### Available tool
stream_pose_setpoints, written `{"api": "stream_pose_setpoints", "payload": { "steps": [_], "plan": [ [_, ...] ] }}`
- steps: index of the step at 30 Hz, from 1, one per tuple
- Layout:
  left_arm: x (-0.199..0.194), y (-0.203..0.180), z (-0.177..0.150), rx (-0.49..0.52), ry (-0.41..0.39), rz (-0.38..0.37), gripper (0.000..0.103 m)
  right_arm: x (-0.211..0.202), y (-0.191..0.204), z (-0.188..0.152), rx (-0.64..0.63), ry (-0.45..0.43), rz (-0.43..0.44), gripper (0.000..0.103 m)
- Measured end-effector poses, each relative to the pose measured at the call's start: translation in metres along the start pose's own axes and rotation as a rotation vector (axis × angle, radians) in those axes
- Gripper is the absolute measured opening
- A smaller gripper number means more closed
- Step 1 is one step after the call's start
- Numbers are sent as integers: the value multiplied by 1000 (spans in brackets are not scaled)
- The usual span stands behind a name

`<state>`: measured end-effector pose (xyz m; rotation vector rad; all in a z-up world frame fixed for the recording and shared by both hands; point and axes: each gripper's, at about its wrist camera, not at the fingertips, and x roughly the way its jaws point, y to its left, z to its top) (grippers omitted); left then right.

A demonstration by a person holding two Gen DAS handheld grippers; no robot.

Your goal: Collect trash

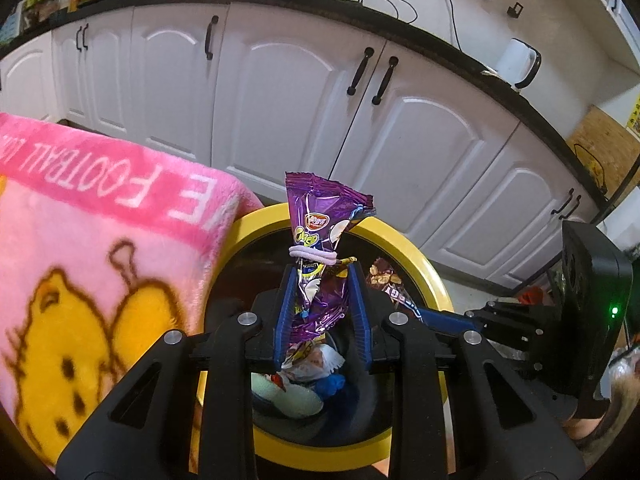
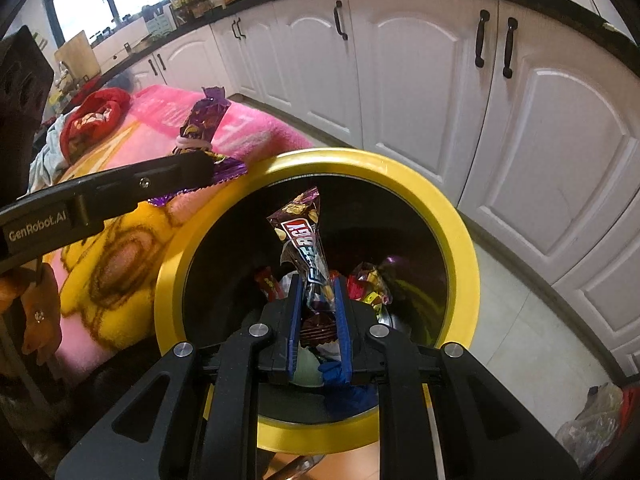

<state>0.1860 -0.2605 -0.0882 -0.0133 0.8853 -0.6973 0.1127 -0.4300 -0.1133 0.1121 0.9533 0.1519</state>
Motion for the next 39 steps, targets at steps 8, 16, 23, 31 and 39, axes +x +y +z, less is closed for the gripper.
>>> {"api": "stream_pose_setpoints", "payload": {
  "steps": [8, 16, 23, 31, 39],
  "plan": [
    [9, 2, 1, -8, 24, -7, 20, 7, 1, -3, 1, 19, 0, 18],
    [10, 1, 3, -7, 22, -5, 32, 6, -1, -2, 7, 17, -12, 19],
    [4, 4, 3, -11, 22, 7, 45, 0, -8, -2, 28, 8, -29, 26],
    [-14, 8, 4, -22, 7, 35, 68, -14, -7, 0, 27, -20, -40, 36],
    [-42, 14, 5, -26, -31, 71, 88, -33, 8, 4, 6, -60, -56, 58]
  ]
}}
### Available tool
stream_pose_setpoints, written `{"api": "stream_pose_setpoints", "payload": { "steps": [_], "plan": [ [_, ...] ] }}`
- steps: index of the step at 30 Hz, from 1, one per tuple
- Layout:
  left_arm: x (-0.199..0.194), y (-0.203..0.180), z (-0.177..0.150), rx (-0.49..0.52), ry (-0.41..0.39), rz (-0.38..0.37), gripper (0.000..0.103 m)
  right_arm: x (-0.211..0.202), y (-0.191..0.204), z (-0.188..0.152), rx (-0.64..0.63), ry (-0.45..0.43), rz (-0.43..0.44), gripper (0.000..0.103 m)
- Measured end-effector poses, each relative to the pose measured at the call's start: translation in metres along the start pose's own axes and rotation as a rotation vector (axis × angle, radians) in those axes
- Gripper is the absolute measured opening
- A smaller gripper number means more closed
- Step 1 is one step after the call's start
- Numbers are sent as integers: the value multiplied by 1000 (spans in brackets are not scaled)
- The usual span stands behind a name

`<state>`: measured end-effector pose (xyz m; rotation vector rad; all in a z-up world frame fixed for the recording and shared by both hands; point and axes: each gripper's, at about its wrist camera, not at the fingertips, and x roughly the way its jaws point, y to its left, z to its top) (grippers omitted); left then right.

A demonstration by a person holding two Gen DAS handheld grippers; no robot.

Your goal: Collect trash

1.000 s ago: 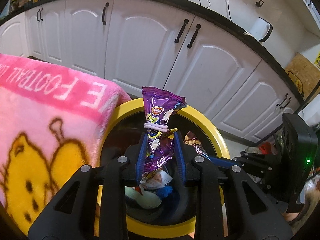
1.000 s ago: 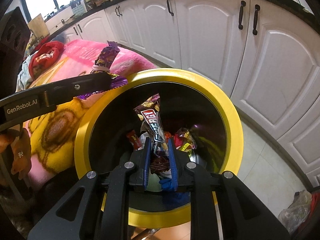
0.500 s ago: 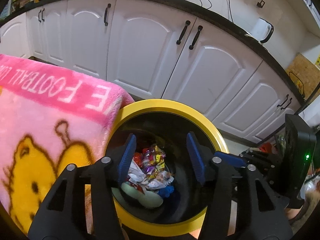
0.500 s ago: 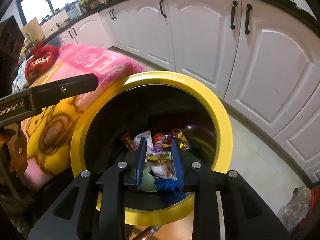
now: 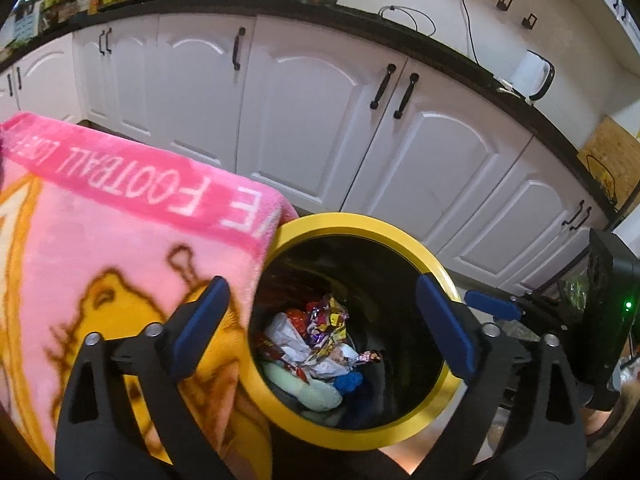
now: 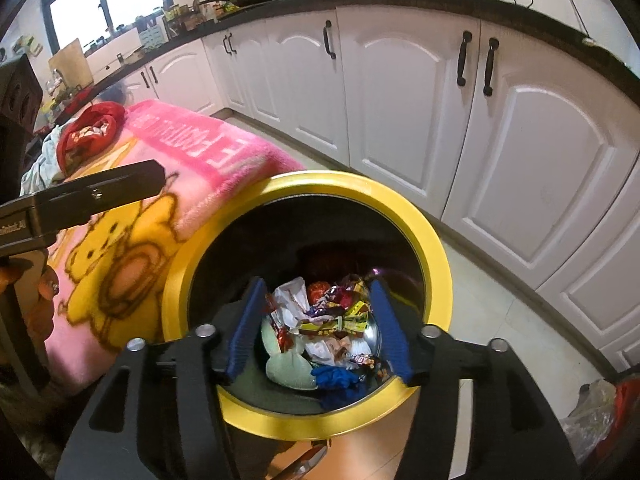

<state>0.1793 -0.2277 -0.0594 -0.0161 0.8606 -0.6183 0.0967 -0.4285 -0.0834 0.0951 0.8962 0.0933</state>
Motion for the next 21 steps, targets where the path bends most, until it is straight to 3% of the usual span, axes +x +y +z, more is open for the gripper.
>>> {"api": "stream_pose_setpoints", "payload": {
  "steps": [14, 21],
  "plan": [
    [-69, 19, -11, -24, -99, 77, 92, -45, 39, 17, -5, -112, -23, 89],
    [-105, 28, -27, -23, -151, 133, 92, -67, 67, 13, -20, -151, -10, 95]
  ]
}}
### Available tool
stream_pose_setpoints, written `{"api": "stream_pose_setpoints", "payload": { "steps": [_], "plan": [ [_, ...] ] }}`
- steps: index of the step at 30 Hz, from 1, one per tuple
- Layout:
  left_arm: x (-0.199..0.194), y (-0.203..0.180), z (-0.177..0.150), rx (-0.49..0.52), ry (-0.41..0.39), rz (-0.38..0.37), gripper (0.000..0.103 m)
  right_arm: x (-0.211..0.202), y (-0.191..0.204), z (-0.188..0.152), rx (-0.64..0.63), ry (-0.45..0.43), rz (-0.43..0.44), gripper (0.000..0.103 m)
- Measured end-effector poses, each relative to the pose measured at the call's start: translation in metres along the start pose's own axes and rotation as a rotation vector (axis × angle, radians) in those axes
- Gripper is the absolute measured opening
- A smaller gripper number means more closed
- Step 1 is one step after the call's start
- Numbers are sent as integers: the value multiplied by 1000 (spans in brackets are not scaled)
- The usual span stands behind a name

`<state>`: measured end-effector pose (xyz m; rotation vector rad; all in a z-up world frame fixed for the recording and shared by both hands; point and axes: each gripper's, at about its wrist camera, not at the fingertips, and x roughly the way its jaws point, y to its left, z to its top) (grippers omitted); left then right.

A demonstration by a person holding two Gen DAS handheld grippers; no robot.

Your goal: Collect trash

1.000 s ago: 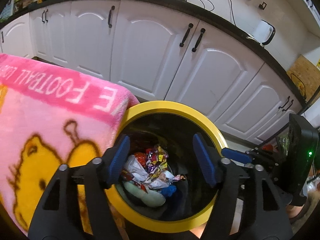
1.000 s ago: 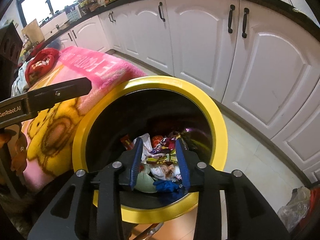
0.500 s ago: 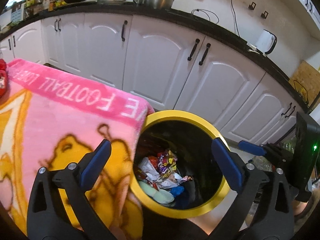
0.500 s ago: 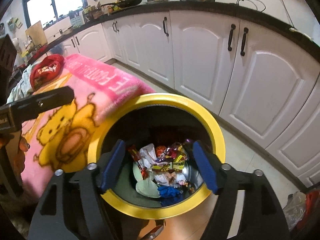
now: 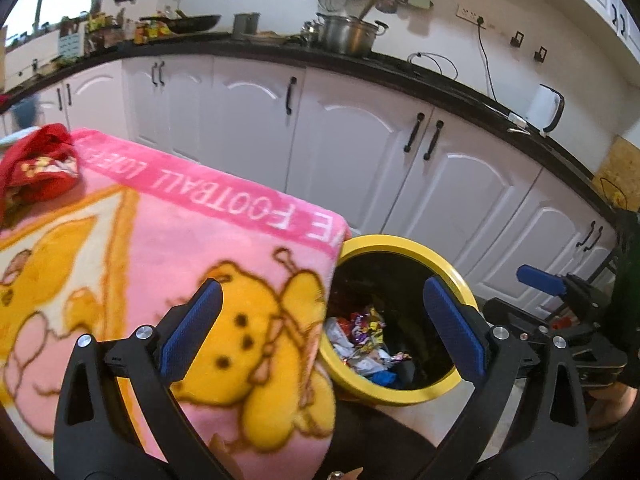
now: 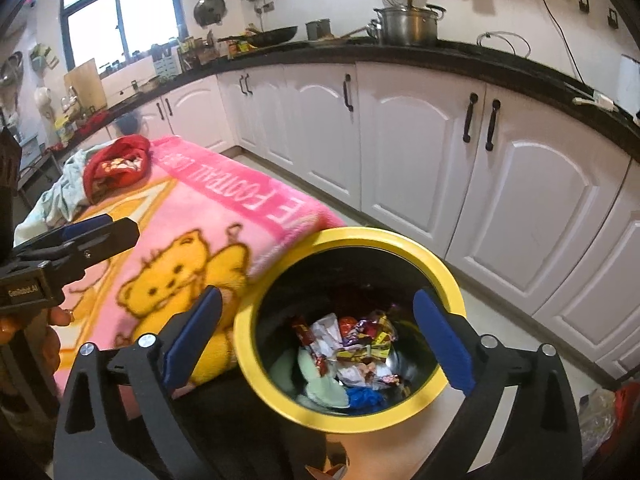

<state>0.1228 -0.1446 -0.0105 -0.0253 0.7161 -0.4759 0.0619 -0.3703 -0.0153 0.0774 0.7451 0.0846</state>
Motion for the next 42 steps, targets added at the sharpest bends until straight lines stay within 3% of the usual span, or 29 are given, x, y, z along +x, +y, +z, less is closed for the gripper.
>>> {"api": "stream_pose_setpoints", "payload": {
  "steps": [18, 32, 42],
  "plan": [
    [-74, 18, -39, -2, -107, 95, 92, -41, 60, -21, -68, -80, 8, 97],
    [-106, 11, -73, 33, -285, 195, 92, -81, 89, -67, -76, -325, -116, 97],
    [-112, 20, -97, 2, -332, 229, 92, -95, 96, -90, -74, -434, -117, 97]
  ]
}}
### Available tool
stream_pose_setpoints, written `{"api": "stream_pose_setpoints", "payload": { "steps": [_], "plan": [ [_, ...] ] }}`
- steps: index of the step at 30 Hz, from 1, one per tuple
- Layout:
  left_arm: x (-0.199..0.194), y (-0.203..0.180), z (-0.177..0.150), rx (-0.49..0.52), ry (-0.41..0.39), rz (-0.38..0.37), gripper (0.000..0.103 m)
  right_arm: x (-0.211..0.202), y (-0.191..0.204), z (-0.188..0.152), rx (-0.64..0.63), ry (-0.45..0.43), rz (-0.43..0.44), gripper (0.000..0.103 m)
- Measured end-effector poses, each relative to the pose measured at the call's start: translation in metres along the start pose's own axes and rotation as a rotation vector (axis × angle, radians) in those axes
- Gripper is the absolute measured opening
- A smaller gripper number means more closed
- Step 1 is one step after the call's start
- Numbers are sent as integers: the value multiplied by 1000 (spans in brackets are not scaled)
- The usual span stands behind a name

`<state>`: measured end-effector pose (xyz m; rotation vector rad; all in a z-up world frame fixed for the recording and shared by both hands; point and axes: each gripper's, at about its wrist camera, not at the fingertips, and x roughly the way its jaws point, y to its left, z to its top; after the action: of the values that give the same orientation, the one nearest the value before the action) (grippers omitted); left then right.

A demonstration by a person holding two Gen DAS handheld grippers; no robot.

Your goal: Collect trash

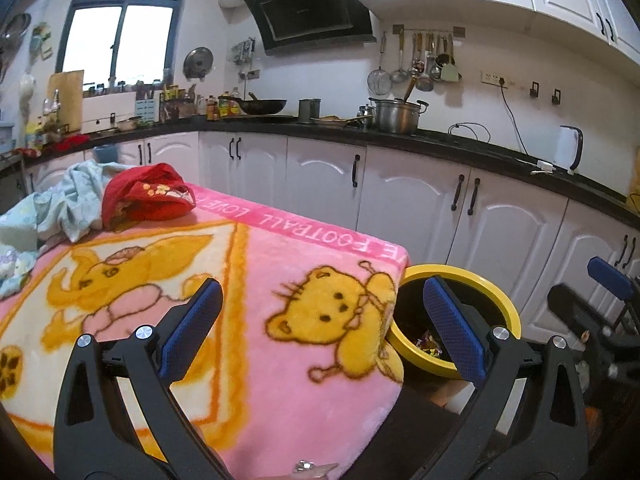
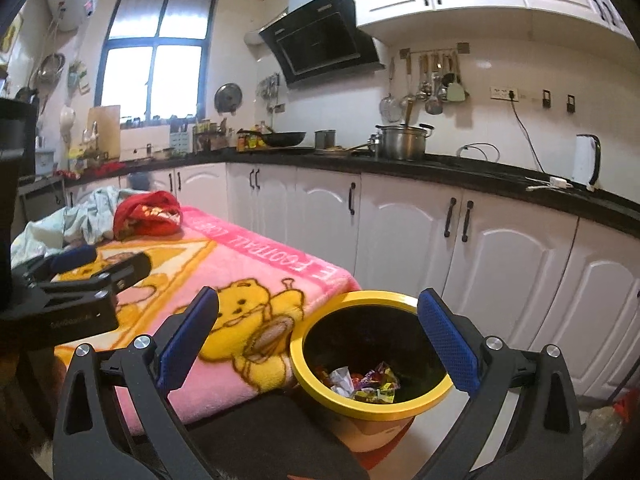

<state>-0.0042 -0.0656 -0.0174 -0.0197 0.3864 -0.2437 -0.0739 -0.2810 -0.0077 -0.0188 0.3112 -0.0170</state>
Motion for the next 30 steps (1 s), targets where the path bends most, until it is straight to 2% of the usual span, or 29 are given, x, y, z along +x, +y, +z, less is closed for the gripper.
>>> {"api": "stream_pose_setpoints", "payload": {
  "steps": [2, 9, 30],
  "plan": [
    [-1, 1, -3, 5, 1, 21, 92, 0, -4, -4, 16, 1, -20, 97],
    [-2, 1, -9, -15, 9, 7, 92, 6, -4, -13, 31, 37, -50, 97],
    [-2, 2, -10, -18, 2, 10, 92, 7, 3, -14, 17, 32, -41, 97]
  ]
}}
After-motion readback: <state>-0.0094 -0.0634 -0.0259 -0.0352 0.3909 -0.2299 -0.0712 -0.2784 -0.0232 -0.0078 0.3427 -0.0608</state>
